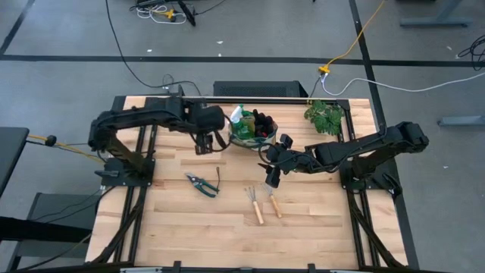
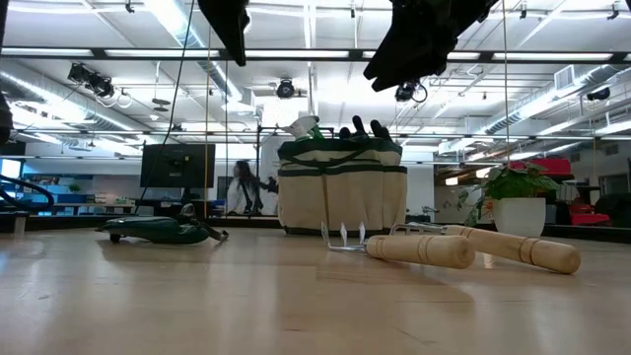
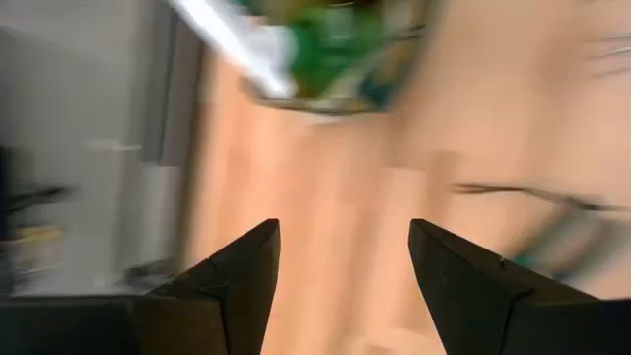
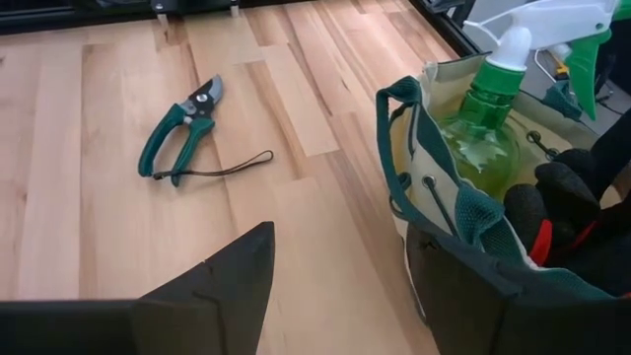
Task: Pick & Place Garden tools in Gardening bag
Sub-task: Put the pruning shears into the tool bag
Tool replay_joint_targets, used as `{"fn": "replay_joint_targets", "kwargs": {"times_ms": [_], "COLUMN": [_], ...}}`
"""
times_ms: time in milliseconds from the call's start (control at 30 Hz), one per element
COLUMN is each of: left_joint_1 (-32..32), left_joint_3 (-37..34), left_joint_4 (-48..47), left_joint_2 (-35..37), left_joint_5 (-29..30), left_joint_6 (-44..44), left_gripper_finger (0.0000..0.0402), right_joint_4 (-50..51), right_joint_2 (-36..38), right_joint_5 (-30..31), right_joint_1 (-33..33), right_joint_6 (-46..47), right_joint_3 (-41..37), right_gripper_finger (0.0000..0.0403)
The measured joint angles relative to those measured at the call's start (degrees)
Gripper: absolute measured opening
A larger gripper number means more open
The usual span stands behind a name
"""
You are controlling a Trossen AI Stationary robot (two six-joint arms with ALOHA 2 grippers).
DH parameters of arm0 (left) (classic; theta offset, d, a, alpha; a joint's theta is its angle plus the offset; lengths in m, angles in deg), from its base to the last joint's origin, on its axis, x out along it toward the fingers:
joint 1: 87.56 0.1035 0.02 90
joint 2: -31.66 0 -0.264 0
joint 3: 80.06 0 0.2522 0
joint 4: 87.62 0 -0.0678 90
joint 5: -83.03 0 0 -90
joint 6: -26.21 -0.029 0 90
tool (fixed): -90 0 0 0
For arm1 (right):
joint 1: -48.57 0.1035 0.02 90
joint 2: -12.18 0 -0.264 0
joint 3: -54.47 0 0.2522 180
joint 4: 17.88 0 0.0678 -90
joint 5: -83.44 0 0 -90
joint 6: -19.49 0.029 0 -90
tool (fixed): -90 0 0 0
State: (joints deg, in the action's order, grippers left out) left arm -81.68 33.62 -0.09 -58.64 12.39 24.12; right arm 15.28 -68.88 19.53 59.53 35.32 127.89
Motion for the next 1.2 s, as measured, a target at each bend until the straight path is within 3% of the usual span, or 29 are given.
{"fn": "replay_joint_targets", "kwargs": {"times_ms": [133,533,833,1200], "left_joint_1": [-0.41,-7.77,-13.54,-19.14], "left_joint_3": [-0.02,-0.02,-0.88,-16.80], "left_joint_4": [-1.68,-5.80,-6.24,-0.95], "left_joint_2": [1.91,3.86,3.84,3.73], "left_joint_5": [-8.67,-16.73,-16.92,-16.69], "left_joint_6": [3.56,4.46,9.06,10.47], "left_gripper_finger": [0.0234,0.0234,0.0233,0.0233], "right_joint_4": [-0.02,-0.11,-0.41,-0.94], "right_joint_2": [0.00,0.02,0.02,0.02], "right_joint_5": [-0.06,-1.64,-1.73,-1.70], "right_joint_1": [0.00,0.00,0.00,0.02], "right_joint_6": [0.00,0.44,1.04,1.70], "right_joint_3": [0.00,0.02,0.02,0.02], "right_gripper_finger": [0.0233,0.0233,0.0233,0.0233]}}
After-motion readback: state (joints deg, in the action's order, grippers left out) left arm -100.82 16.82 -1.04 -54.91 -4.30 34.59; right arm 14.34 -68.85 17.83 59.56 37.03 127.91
